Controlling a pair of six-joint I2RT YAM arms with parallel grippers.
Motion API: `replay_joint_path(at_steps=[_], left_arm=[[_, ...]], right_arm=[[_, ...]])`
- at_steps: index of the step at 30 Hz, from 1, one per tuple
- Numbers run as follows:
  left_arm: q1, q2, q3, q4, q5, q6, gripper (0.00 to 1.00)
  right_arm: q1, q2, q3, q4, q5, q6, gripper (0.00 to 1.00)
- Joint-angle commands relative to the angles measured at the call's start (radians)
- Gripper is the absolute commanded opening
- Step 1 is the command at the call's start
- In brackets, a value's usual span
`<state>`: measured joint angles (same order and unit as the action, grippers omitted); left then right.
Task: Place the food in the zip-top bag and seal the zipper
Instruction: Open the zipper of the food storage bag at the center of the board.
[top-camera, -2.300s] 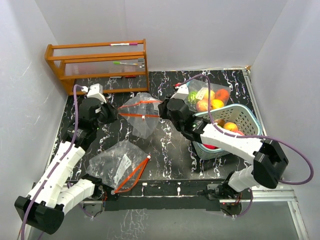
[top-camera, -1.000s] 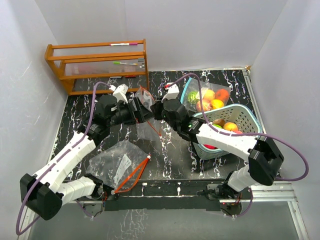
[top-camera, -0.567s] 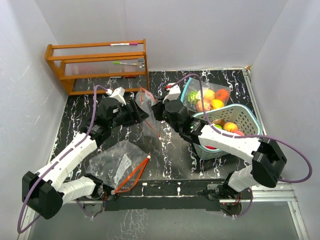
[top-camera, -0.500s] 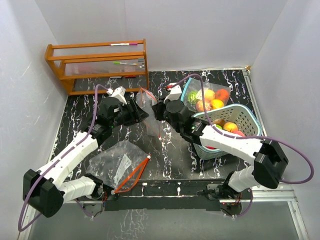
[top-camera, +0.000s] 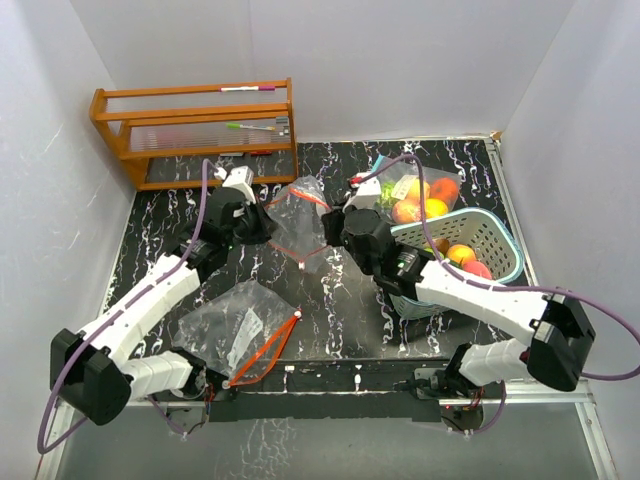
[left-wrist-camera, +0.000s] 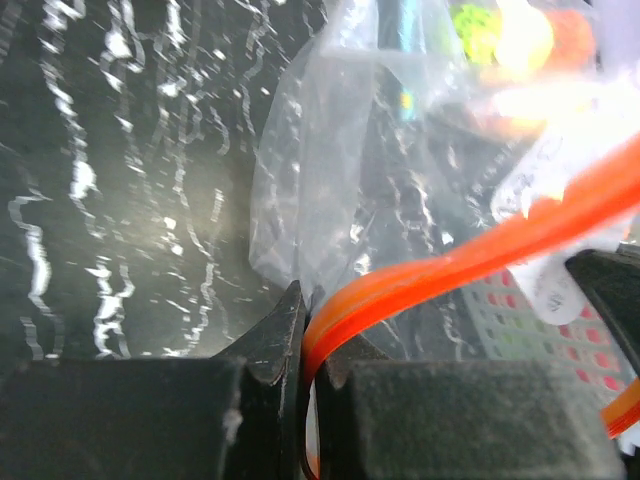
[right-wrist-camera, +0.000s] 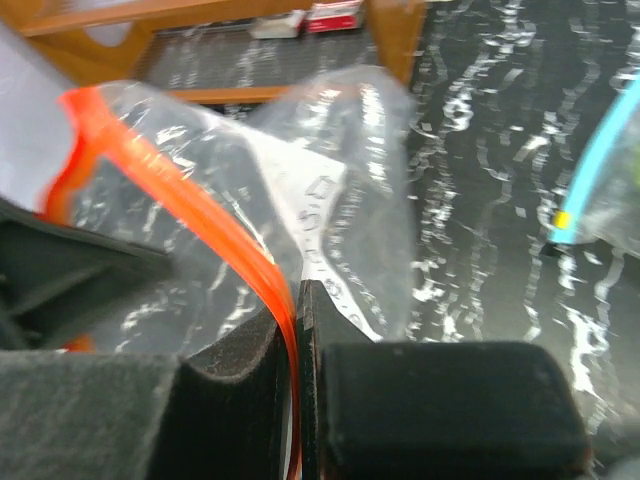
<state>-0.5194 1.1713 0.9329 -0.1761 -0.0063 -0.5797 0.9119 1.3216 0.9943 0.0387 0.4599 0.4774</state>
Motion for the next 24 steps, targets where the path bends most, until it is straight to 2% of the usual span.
replay_joint_path(at_steps=[1, 3, 8, 13, 15, 17, 18, 19, 20, 24], left_arm=[[-0.002, -0.080, 0.099, -0.131, -0.187, 0.174, 0.00], [-0.002, -0.097, 0.127, -0.153, -0.200, 0.212, 0.00], [-0.002, -0.086, 0.189, -0.183, -0.179, 0.259, 0.00], [-0.002, -0.089, 0.198, -0.201, -0.199, 0.300, 0.00], [-0.002, -0.088, 0.191, -0.197, -0.199, 0.315, 0.00], [-0.002, -0.073, 0.186, -0.189, -0.196, 0.323, 0.00], [-0.002, -0.059, 0.185, -0.186, -0.191, 0.327, 0.00], [-0.002, -0.044, 0.186, -0.184, -0.186, 0.331, 0.00], [-0.002, -0.027, 0.184, -0.181, -0.185, 0.332, 0.00], [-0.002, 0.038, 0.176, -0.162, -0.176, 0.336, 0.00]], right_arm=[[0.002, -0.079, -0.028, -0.101, 0.252, 0.035, 0.08], [0.002, -0.074, -0.022, -0.172, 0.324, 0.064, 0.08], [0.002, -0.026, 0.021, -0.279, 0.369, 0.112, 0.08], [0.002, 0.063, 0.108, -0.474, 0.451, 0.227, 0.08], [0.002, 0.072, 0.117, -0.479, 0.433, 0.227, 0.08], [0.002, 0.050, 0.106, -0.376, 0.340, 0.137, 0.09], [0.001, 0.031, 0.092, -0.313, 0.267, 0.083, 0.14], [0.002, 0.011, 0.076, -0.262, 0.211, 0.044, 0.24], [0.002, -0.008, 0.068, -0.236, 0.162, 0.031, 0.39], [0.002, -0.039, 0.102, -0.272, 0.075, 0.008, 0.62]])
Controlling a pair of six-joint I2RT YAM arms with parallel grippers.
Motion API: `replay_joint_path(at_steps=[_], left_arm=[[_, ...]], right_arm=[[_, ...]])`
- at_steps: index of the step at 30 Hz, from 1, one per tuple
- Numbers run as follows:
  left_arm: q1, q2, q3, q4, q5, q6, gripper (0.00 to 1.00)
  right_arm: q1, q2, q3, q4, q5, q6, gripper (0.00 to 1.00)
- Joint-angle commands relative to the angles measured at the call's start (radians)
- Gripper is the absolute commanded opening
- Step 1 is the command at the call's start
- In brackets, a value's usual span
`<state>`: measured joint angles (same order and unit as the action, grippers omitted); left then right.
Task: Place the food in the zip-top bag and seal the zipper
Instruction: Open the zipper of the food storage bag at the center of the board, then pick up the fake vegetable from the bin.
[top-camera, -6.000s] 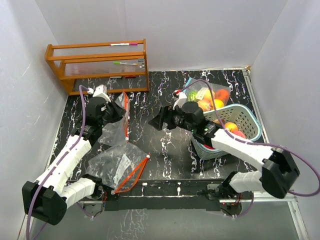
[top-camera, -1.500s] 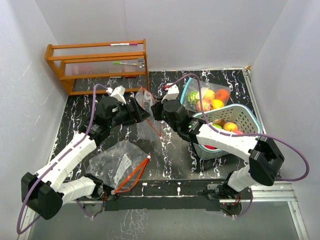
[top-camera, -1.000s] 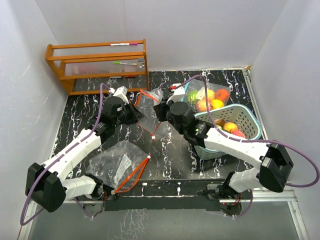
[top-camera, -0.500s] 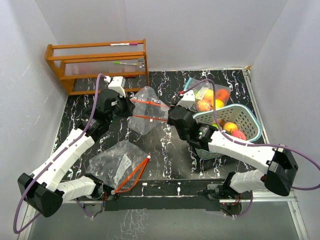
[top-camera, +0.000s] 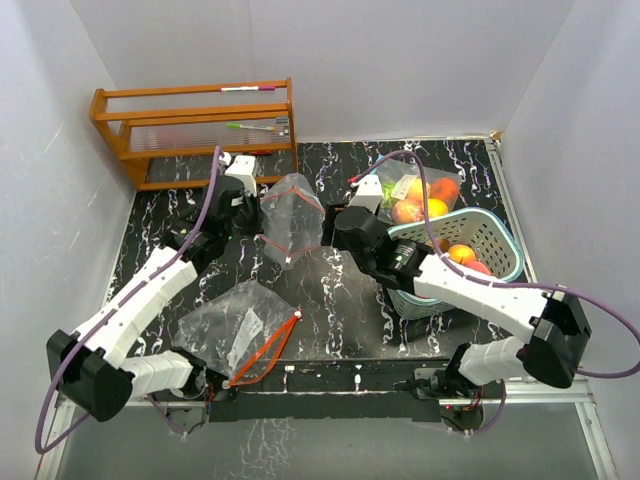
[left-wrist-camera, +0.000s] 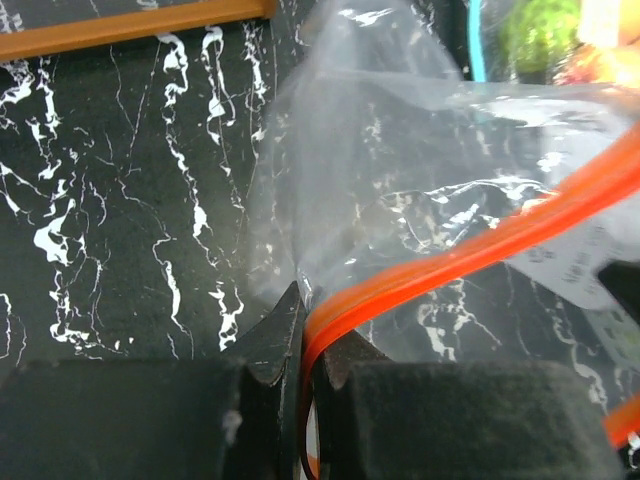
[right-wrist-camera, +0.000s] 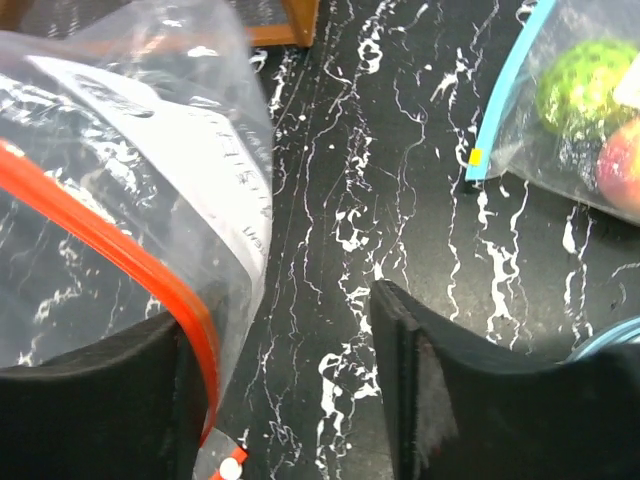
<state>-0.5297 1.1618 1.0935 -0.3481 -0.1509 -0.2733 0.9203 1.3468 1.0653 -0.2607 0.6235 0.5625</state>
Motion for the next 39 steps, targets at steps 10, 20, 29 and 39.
replay_joint_path(at_steps=[10, 20, 29, 39], left_arm=[[0.007, 0.132, 0.029, 0.015, -0.049, 0.077, 0.00], [0.007, 0.142, 0.208, -0.146, -0.100, 0.193, 0.00], [0.007, 0.244, 0.209, -0.151, 0.006, 0.191, 0.00], [0.003, 0.225, 0.148, -0.074, 0.101, 0.162, 0.00]], right_arm=[[-0.007, -0.257, 0.007, -0.063, -0.152, -0.036, 0.80], [-0.044, -0.207, 0.223, -0.789, 0.218, 0.331, 0.94], [-0.315, -0.292, 0.067, -0.810, -0.007, 0.332, 0.95], [-0.393, -0.259, -0.007, -0.798, -0.231, 0.255, 0.98]])
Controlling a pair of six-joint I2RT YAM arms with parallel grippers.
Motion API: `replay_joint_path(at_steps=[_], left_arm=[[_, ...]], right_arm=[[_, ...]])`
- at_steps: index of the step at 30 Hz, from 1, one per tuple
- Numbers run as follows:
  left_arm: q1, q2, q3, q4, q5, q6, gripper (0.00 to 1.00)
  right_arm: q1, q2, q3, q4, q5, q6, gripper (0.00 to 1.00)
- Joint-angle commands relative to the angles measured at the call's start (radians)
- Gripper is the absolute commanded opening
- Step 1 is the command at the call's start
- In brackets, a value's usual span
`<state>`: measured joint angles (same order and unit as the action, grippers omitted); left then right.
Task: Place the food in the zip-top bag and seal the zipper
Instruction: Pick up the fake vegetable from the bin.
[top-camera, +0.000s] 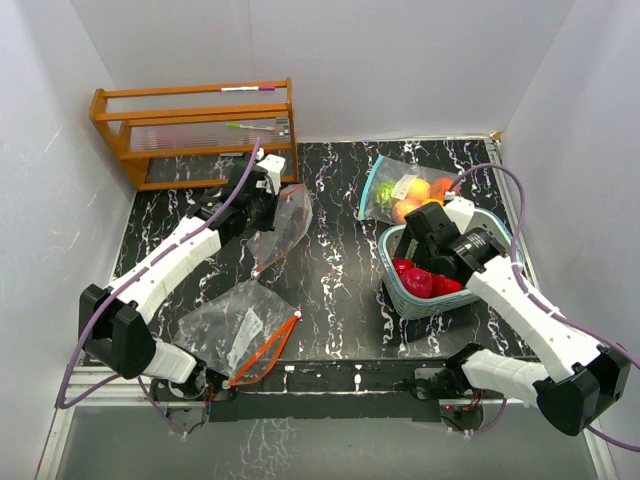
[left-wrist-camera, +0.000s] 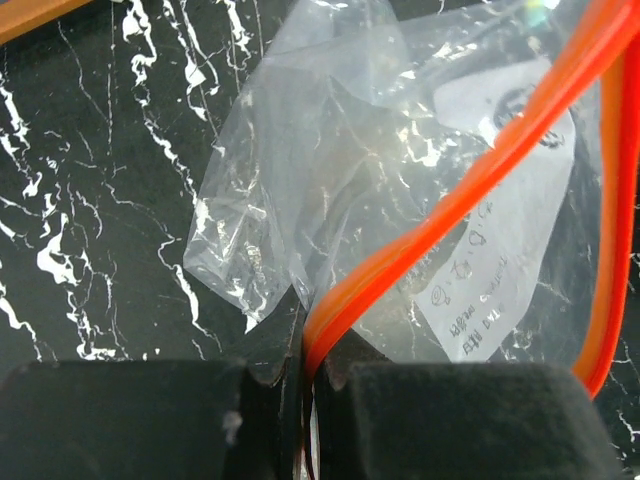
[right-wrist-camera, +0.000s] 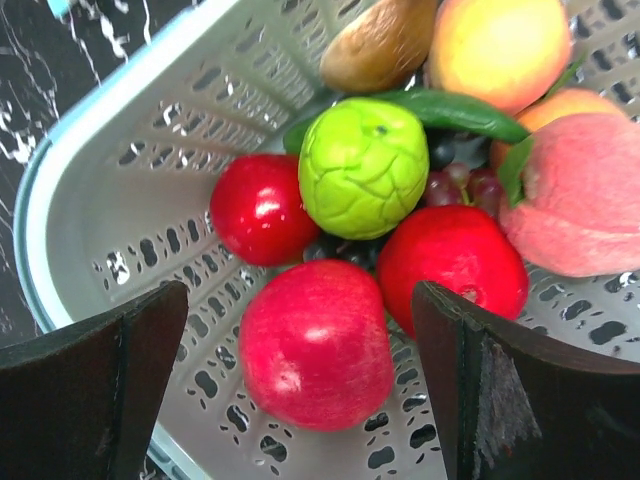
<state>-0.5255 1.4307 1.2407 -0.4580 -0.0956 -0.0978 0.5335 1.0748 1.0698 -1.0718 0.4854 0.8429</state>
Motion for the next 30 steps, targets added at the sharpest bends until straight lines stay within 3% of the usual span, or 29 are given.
replay_joint_path(at_steps=[1, 8, 18, 20, 27, 30], left_arm=[[-0.003, -0.044, 0.000, 0.038, 0.051, -0.016, 0.00], [-0.006, -0.050, 0.000, 0.057, 0.068, -0.035, 0.00], [-0.007, -0.050, -0.013, 0.074, 0.061, -0.036, 0.00], [-0.007, -0.045, -0.018, 0.077, 0.068, -0.038, 0.00], [-0.006, -0.040, -0.009, 0.067, 0.059, -0.032, 0.00], [-0.005, -0.030, -0.006, 0.071, 0.053, -0.031, 0.00]], right_arm=[[-0.008, 0.017, -0.012, 0.010, -0.111, -0.031, 0.98], [-0.012, 0.096, -0.003, -0.059, -0.168, -0.050, 0.98], [-0.012, 0.098, -0.130, -0.065, -0.241, -0.063, 0.98], [-0.012, 0.097, -0.164, -0.034, -0.269, -0.064, 0.90], [-0.010, 0.024, -0.201, 0.043, -0.403, -0.068, 0.34], [-0.009, -0.029, -0.188, 0.110, -0.411, -0.097, 0.20]])
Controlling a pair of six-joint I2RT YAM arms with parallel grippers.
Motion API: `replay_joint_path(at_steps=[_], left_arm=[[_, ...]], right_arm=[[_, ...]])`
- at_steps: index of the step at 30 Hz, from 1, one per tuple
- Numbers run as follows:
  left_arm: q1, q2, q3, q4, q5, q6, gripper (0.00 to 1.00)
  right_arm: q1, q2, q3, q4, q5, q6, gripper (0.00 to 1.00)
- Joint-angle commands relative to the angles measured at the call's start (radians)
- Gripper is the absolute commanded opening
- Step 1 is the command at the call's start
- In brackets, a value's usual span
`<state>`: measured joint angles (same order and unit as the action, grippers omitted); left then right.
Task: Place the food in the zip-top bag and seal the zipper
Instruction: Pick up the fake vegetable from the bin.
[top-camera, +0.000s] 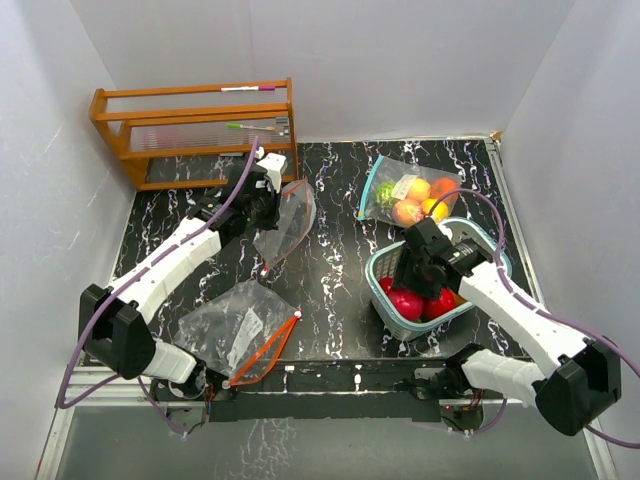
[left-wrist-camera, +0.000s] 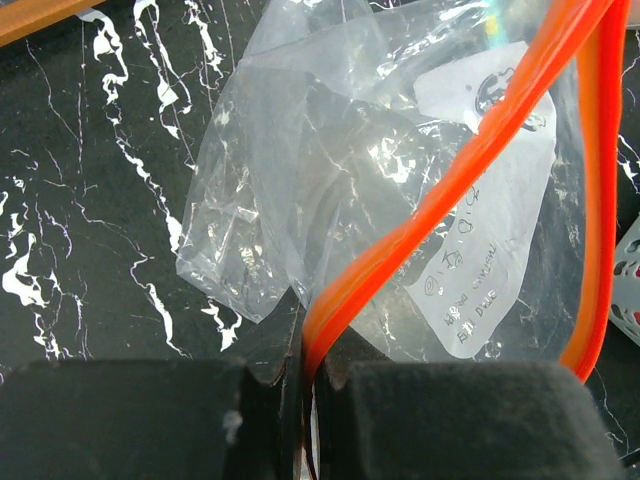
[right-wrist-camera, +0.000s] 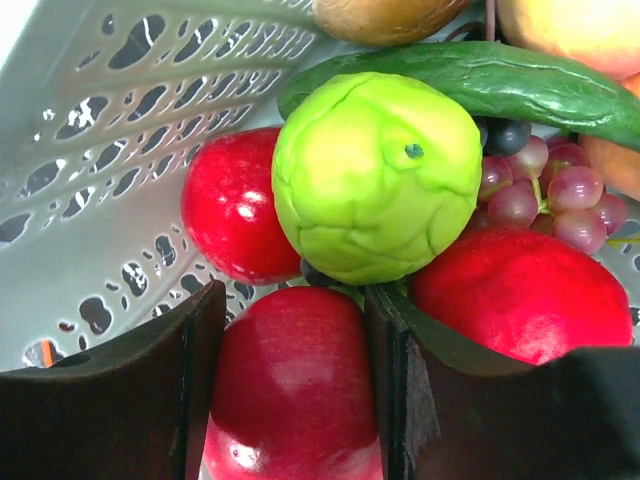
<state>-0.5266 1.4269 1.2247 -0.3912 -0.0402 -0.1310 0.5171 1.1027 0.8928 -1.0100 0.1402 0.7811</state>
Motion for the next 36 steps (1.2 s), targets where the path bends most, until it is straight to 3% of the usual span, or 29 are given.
replay_joint_path(at_steps=[1, 6, 18, 26, 36], left_arm=[[-0.005, -0.022, 0.011, 0.007, -0.004, 0.002, 0.00], [-0.005, -0.004, 0.022, 0.009, -0.014, 0.004, 0.00], [-0.006, 0.033, 0.052, 0.007, -0.010, 0.000, 0.00], [-0.007, 0.076, 0.080, 0.058, 0.187, -0.117, 0.00], [-0.023, 0.152, 0.105, 0.150, 0.312, -0.227, 0.00]], right_arm=[[0.007, -0.067, -0.001, 0.079, -0.064, -0.053, 0.16], [0.008, -0.058, 0.101, 0.136, 0.003, -0.102, 0.08], [0.008, -0.094, 0.238, 0.011, 0.167, -0.130, 0.08], [0.006, -0.148, 0.241, -0.015, 0.238, -0.136, 0.07], [0.007, -0.145, 0.359, 0.119, 0.129, -0.154, 0.08]])
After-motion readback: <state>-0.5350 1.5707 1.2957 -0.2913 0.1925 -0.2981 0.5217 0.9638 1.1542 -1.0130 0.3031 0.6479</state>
